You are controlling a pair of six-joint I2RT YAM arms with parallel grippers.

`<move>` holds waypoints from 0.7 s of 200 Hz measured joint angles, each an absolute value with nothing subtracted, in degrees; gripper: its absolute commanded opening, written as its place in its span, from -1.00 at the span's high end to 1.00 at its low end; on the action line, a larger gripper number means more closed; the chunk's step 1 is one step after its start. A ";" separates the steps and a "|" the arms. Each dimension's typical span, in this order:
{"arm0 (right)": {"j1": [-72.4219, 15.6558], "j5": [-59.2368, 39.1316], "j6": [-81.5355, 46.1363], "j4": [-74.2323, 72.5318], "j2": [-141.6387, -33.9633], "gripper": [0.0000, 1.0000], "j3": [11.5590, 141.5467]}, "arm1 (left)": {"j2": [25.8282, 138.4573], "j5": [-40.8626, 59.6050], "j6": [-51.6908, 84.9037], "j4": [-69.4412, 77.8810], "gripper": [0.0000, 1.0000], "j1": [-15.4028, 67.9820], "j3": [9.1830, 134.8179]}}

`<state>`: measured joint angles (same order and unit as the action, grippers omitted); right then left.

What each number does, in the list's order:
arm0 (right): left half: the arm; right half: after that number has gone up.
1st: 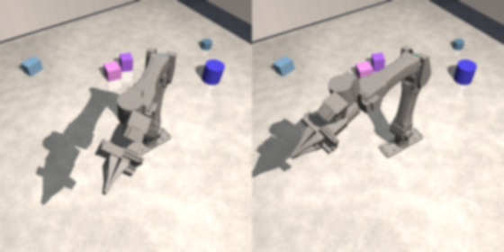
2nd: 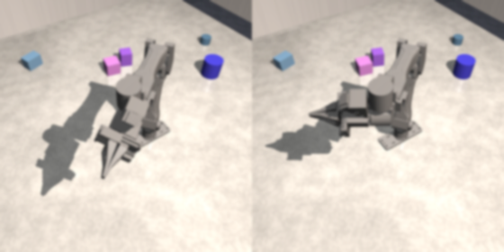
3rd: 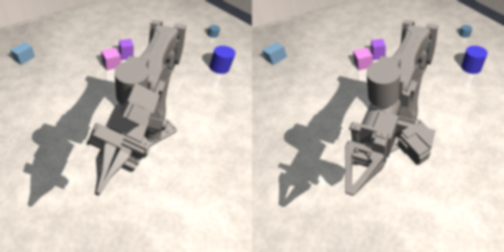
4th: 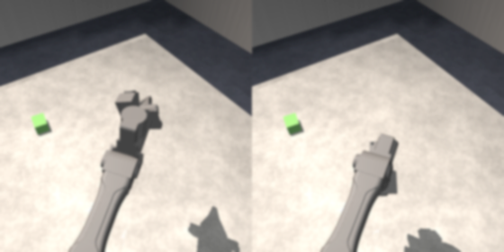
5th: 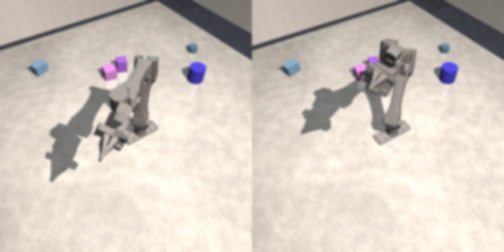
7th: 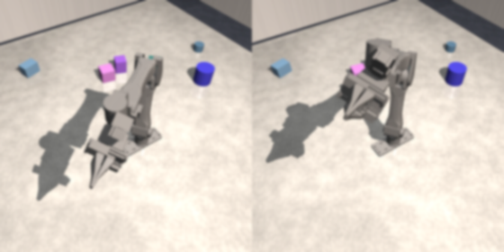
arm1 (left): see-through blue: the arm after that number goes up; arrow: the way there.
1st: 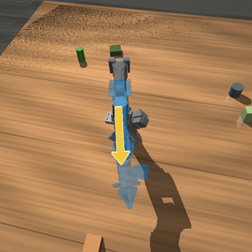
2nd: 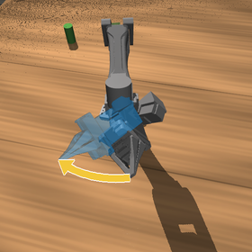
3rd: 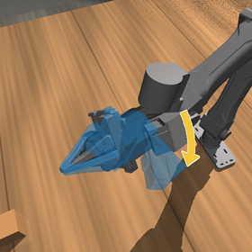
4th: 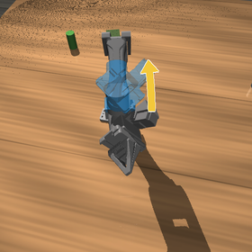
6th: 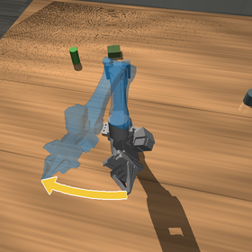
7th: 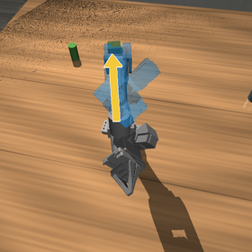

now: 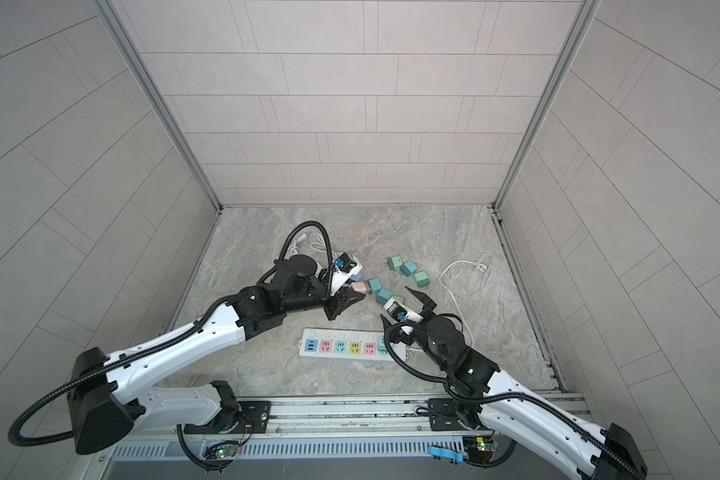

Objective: Insert the plug

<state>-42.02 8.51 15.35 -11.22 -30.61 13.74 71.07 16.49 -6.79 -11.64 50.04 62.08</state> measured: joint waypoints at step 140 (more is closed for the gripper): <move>-11.66 16.53 -26.22 -6.00 -46.39 -1.00 15.51 | 88.16 12.97 -37.32 -45.89 1.00 56.86 76.05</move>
<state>-11.66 16.53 -26.22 -6.00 -46.39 15.51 88.16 12.97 -37.32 -45.89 56.86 76.05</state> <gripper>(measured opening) 0.997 0.292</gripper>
